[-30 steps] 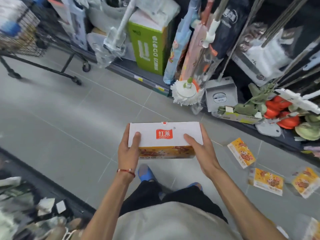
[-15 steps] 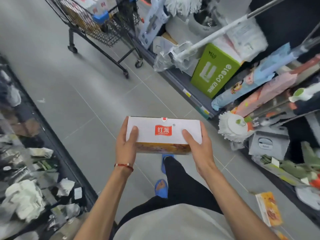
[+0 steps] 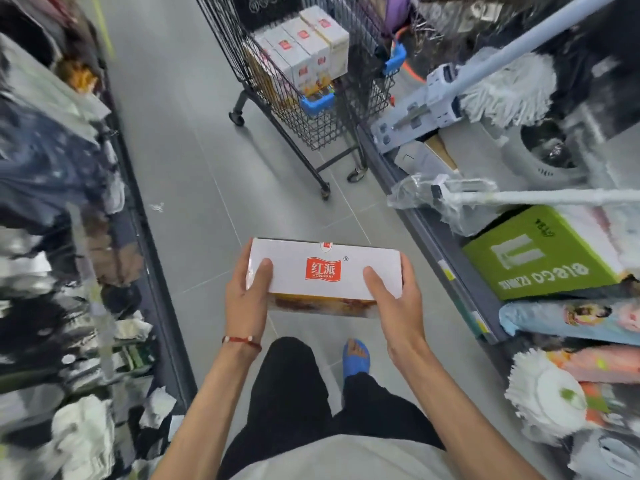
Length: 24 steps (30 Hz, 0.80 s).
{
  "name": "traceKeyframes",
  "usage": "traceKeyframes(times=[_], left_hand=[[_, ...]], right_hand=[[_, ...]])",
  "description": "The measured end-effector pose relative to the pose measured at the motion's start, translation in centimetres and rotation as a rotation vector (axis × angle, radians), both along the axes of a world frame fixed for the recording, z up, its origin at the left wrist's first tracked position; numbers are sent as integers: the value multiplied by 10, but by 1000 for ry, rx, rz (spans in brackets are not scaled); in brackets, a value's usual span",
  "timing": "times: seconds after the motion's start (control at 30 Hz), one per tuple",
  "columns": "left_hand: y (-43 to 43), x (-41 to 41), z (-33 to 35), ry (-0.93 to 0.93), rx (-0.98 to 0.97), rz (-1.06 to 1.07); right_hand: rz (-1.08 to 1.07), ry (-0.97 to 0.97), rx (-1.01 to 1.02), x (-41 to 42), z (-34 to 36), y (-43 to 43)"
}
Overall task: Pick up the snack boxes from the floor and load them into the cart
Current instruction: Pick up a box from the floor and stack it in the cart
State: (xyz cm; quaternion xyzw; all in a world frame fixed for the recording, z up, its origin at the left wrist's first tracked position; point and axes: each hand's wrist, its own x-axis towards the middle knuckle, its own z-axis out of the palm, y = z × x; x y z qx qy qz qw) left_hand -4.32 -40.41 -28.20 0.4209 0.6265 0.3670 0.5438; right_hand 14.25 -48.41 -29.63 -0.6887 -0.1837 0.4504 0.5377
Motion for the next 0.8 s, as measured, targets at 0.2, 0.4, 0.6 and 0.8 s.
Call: traceKeyframes(times=[0.2, 0.4, 0.6, 0.8], left_hand=[[126, -20, -6, 5, 8, 34], [256, -40, 3, 1, 23, -36], [375, -39, 22, 19, 70, -122], [490, -10, 22, -24, 128, -203]], right_hand=[[22, -16, 21, -18, 5, 130], [-54, -42, 58, -39, 26, 251], [-154, -57, 104, -50, 40, 353], [-267, -68, 127, -30, 33, 454]])
